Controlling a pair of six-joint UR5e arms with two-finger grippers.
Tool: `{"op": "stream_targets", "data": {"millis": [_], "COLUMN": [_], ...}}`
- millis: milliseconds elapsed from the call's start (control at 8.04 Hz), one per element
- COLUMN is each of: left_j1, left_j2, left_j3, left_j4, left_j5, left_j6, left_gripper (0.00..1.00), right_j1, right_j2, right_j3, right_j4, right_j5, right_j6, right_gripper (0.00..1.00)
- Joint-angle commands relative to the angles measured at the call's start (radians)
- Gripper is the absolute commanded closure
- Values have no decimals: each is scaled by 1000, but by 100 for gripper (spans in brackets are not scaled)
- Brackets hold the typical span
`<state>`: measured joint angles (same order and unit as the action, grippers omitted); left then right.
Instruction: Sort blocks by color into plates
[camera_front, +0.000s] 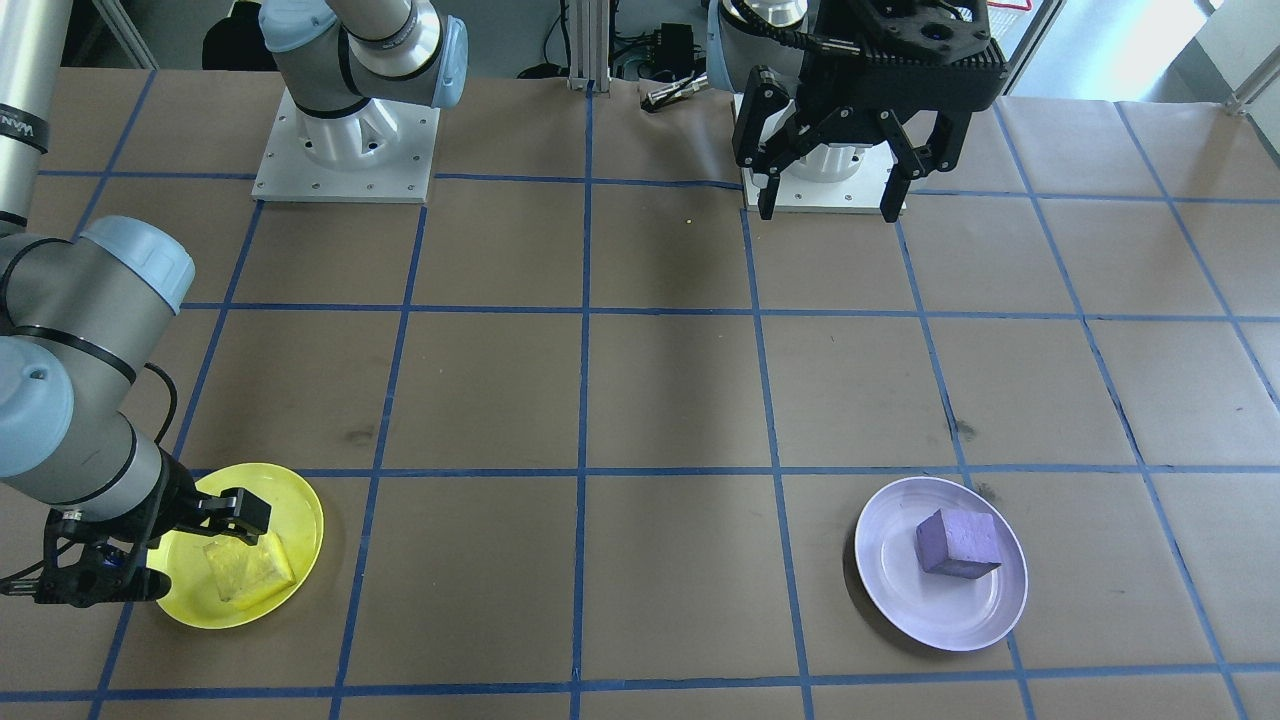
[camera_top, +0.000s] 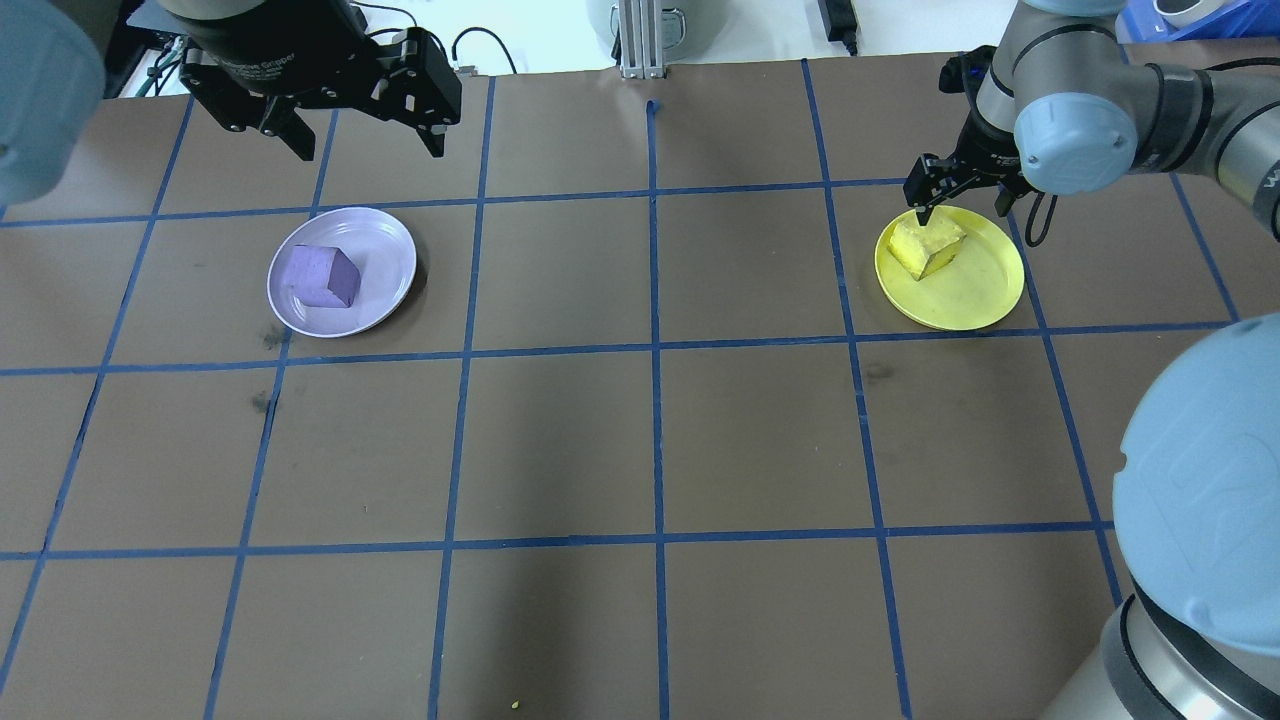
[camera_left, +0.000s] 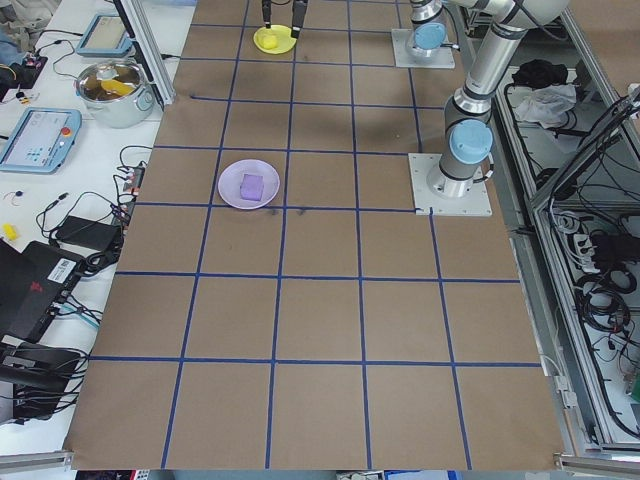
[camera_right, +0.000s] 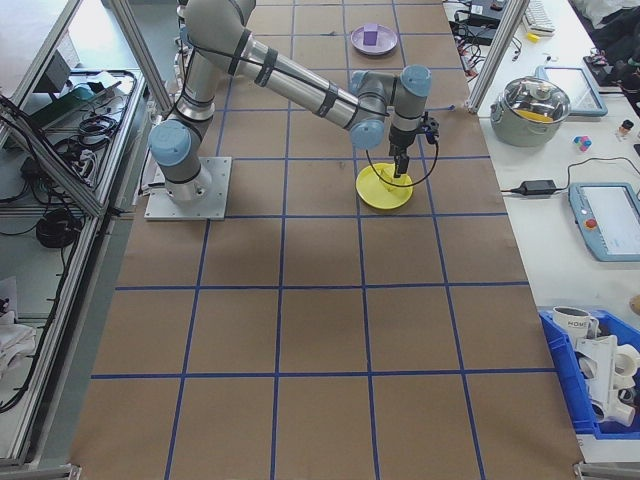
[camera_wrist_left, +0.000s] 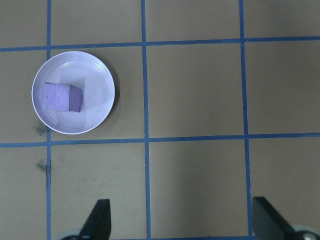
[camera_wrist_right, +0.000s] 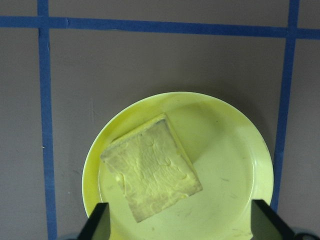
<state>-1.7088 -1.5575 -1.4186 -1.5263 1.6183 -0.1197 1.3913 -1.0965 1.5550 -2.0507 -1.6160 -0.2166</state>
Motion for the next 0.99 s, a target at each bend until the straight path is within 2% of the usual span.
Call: {"op": "stream_targets", "data": {"millis": [0, 124, 373, 497, 870], "left_j1": [0, 0, 0, 0, 0], "left_j2": [-1, 0, 0, -1, 0], "left_j3": [1, 0, 0, 1, 1], "left_j4": [0, 0, 0, 2, 0], "left_j5": [0, 0, 0, 0, 0], "left_j6": [0, 0, 0, 0, 0], "left_gripper": [0, 0, 0, 0, 0], "right_j1": [3, 6, 17, 38, 176], "right_j2": [-61, -130, -270, -320, -381], "right_j3": [-3, -1, 0, 13, 16], "right_j4": [30, 61, 192, 216, 225], "right_j5": [7, 8, 21, 37, 38], "right_j6": [3, 19, 142, 157, 284], "right_gripper": [0, 0, 0, 0, 0]}}
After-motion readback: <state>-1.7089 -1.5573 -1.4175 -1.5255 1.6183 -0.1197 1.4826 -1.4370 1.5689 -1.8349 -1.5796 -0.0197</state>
